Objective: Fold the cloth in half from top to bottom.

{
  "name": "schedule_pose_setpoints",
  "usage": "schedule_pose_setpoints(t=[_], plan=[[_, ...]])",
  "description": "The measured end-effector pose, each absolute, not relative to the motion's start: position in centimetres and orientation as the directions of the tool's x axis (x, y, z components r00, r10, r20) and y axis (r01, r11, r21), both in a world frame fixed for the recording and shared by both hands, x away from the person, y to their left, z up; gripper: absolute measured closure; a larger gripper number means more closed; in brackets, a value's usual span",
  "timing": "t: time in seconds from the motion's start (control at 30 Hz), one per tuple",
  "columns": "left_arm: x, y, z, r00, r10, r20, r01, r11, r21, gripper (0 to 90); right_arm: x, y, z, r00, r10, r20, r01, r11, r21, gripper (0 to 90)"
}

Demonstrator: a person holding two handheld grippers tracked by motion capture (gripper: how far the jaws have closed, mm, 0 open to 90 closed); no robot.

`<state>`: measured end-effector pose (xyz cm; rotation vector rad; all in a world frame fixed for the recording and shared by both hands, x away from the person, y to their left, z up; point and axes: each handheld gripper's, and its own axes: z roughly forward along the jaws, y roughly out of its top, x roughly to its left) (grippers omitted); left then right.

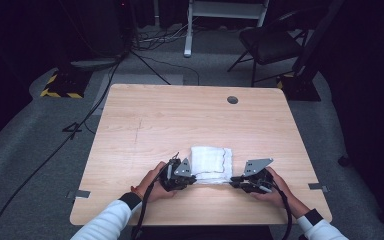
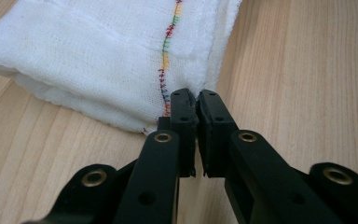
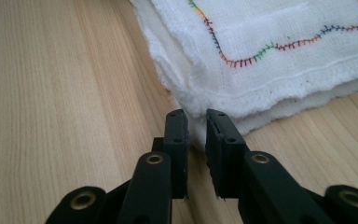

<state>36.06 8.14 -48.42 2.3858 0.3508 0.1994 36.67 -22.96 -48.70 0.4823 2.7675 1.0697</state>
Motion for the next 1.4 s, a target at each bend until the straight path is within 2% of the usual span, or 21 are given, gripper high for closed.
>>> schedule_pose_setpoints(t=[0.27, 0.53, 0.6, 0.73, 0.87, 1.07, 1.4], plan=[[35.4, 9.0, -47.4, 0.945, 0.323, 0.052, 0.203, -0.703, 0.681, 74.3, 36.6, -24.4, -47.5, -0.914, 0.405, -0.022, 0.263, 0.633, 0.728, 67.5], [35.0, 10.2, -46.4, 0.919, 0.385, 0.079, 0.231, -0.692, 0.684, 56.5, 37.0, -24.9, -46.5, -0.886, 0.459, -0.064, 0.267, 0.617, 0.74, 54.2], [34.9, 10.6, -46.2, 0.907, 0.412, 0.084, 0.25, -0.689, 0.68, 49.8, 37.0, -25.0, -46.2, -0.877, 0.475, -0.073, 0.269, 0.611, 0.745, 50.9], [34.6, 11.3, -46.0, 0.893, 0.445, 0.068, 0.286, -0.677, 0.678, 43.1, 37.2, -25.4, -45.8, -0.863, 0.496, -0.092, 0.27, 0.608, 0.747, 45.2], [34.0, 11.9, -45.8, 0.879, 0.469, 0.088, 0.295, -0.679, 0.673, 35.0, 37.2, -25.8, -45.6, -0.849, 0.516, -0.117, 0.271, 0.615, 0.741, 37.9], [34.0, 13.2, -45.8, 0.854, 0.516, 0.059, 0.351, -0.658, 0.666, 29.7, 36.9, -26.3, -45.6, -0.844, 0.521, -0.131, 0.272, 0.624, 0.732, 33.1], [33.2, 14.7, -46.1, 0.843, 0.532, 0.076, 0.367, -0.673, 0.642, 24.9, 36.3, -28.4, -45.8, -0.811, 0.564, -0.155, 0.297, 0.626, 0.721, 31.6]])
